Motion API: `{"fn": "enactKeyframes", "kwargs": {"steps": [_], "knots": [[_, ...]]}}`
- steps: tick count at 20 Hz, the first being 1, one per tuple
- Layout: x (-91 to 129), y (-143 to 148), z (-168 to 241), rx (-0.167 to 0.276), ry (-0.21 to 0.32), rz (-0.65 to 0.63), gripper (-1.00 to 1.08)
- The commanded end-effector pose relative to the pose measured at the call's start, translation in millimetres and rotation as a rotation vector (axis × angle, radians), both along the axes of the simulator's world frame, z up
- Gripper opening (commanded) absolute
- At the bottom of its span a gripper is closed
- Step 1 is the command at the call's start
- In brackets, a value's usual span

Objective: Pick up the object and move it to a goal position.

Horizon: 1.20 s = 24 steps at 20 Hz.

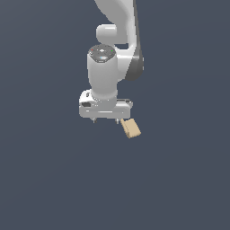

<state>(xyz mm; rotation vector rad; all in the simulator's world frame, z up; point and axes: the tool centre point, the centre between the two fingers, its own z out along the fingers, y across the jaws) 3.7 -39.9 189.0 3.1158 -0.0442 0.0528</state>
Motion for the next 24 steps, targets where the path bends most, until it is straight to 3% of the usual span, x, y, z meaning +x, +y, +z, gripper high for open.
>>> {"fn": "enactKeyframes", "kwargs": {"steps": [1,10,24], "knots": [[0.0,0.0,0.0,0.0,0.0,0.0,1.0],[-8.1,20.0,-24.8,0.004,0.006,0.055,1.0],[-55.3,100.5,-130.9,0.019,0.031,0.291,1.0]]}}
